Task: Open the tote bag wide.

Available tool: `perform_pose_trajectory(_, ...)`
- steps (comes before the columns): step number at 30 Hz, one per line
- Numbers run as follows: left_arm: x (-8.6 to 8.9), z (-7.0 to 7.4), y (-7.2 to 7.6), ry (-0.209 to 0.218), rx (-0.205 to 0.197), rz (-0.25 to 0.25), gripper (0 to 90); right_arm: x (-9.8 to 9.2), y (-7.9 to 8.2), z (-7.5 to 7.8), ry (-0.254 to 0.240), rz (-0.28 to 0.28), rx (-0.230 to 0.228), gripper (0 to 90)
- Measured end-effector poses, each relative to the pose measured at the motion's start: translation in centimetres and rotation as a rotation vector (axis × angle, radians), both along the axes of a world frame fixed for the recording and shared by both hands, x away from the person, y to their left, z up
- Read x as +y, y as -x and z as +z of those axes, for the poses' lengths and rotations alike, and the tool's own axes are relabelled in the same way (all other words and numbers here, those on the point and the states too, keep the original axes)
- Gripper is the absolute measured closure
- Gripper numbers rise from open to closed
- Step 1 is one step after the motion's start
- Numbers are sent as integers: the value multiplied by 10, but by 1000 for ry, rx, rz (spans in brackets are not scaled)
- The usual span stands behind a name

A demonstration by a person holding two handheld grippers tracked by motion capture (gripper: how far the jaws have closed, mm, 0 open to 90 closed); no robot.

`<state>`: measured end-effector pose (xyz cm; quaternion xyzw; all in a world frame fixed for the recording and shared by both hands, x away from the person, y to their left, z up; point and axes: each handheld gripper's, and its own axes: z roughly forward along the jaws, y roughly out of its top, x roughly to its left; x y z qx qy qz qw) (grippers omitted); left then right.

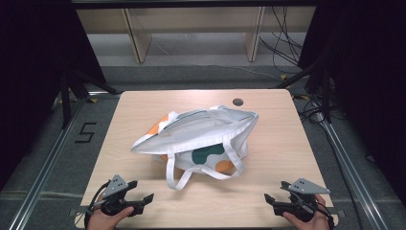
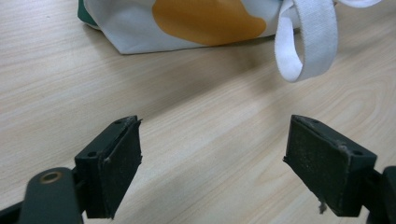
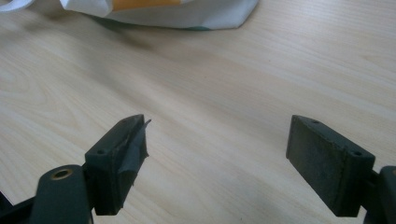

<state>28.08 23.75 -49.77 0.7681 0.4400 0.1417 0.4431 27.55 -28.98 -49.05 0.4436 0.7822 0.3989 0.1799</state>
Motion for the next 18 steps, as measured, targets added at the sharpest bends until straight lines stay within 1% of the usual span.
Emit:
perform_pose_trajectory(1, 0, 0, 0, 0, 0, 0, 177, 1, 3, 1, -16, -9, 29, 213)
perform_pose_trajectory(2, 0, 0, 0, -1, 1, 4, 177, 1, 3, 1, -13, -6, 27, 213)
perform_pose_trajectory(3, 1, 0, -1, -13, -7, -10, 177, 1, 2, 1, -19, -7, 20, 212)
perform_pose_trajectory(6, 1, 0, -1, -16, -8, -12, 178, 2, 2, 0, -11, -17, 21, 210)
perform_pose_trajectory(7, 1, 0, 0, -8, 3, -3, 178, 2, 2, 0, -11, -16, 21, 210)
perform_pose_trajectory(9, 1, 0, -1, -29, -3, -6, 178, 1, 2, 1, -17, -5, 21, 211)
perform_pose_trajectory(10, 1, 0, -1, -29, -3, -6, 178, 1, 2, 1, -17, -5, 21, 211)
perform_pose_trajectory(12, 1, 0, -1, -12, -1, 0, 178, 1, 2, 1, -18, -8, 18, 215)
perform_pose_trajectory(13, 1, 0, -1, -13, 0, 1, 178, 2, 1, 1, -18, -18, 15, 216)
perform_pose_trajectory(15, 1, 0, -1, -14, 6, 1, 178, 1, 1, 1, -15, -10, 11, 216)
perform_pose_trajectory(16, 1, 0, -1, -12, 5, 2, 178, -1, 0, 1, -11, 7, -4, 216)
perform_pose_trajectory(18, 1, 0, -1, -12, 5, 5, 178, -1, 0, 1, -14, 6, -6, 216)
